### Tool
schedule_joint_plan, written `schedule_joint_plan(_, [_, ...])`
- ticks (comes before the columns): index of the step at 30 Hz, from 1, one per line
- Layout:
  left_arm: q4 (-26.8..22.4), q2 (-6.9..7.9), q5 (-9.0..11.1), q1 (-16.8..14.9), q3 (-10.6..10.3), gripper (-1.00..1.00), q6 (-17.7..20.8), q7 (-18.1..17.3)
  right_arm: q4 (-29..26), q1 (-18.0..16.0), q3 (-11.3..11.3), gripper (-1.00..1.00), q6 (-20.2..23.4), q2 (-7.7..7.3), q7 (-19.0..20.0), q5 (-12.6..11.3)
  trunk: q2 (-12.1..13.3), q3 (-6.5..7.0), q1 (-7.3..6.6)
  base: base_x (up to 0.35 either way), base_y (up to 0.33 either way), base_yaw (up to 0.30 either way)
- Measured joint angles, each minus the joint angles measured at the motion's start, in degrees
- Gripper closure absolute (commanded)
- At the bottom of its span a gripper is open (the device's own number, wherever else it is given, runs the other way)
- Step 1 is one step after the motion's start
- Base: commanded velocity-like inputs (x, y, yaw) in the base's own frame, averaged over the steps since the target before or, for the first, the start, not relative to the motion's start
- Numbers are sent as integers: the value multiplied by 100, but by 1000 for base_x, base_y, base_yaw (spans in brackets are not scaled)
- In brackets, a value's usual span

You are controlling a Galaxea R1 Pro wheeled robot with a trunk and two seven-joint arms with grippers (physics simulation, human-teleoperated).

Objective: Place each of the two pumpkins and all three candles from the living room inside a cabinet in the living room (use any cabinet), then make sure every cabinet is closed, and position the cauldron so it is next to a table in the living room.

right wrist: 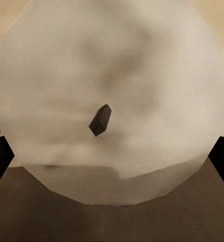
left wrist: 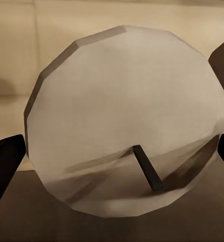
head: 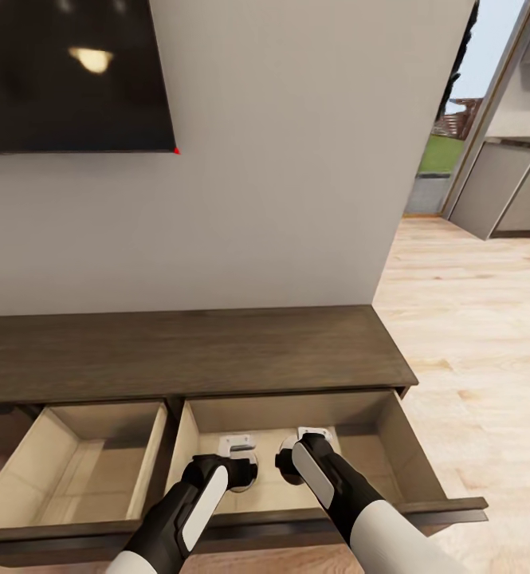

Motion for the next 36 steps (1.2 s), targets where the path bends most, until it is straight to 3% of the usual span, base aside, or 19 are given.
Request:
schedule_joint_plan(5, [0, 0, 0, 0, 0, 100, 3, 0, 2, 0, 2, 100, 0, 0, 0, 0, -201, -90, 110, 0, 0, 0])
schedule_joint_plan(9, [0, -2, -3, -1, 0, 100, -10, 4, 2, -1, 3, 100, -2, 0, 0, 2, -202, -90, 110, 0, 0, 0])
schedule_joint_plan(10, [0, -3, -2, -1, 0, 100, -12, 6, 1, -1, 4, -100, -2, 0, 0, 1, -202, -90, 110, 0, 0, 0])
schedule_joint_plan(17, [0, -9, -1, -1, 0, 100, -23, 9, 2, -1, 4, -100, -2, 0, 1, 3, -202, -90, 110, 0, 0, 0])
schedule_joint_plan(18, [0, -9, -1, -1, 0, -100, -25, 8, 1, -1, 4, -100, -2, 0, 1, 3, -202, -90, 110, 0, 0, 0])
schedule_joint_plan(26, [-133, 2, 2, -1, 6, -100, -4, 13, 2, -1, 4, -100, -2, 0, 1, 3, -202, -90, 110, 0, 0, 0])
schedule_joint_plan(31, [-221, -11, 14, -1, 8, -100, 21, 23, 1, -1, 4, -100, -2, 0, 1, 3, -3, -1, 1, 0, 0, 0])
schedule_joint_plan(36, [-425, -11, 22, -1, 12, -100, 327, 43, 0, -1, 2, -100, 0, 0, 1, 0, 197, 89, -109, -7, 0, 0])
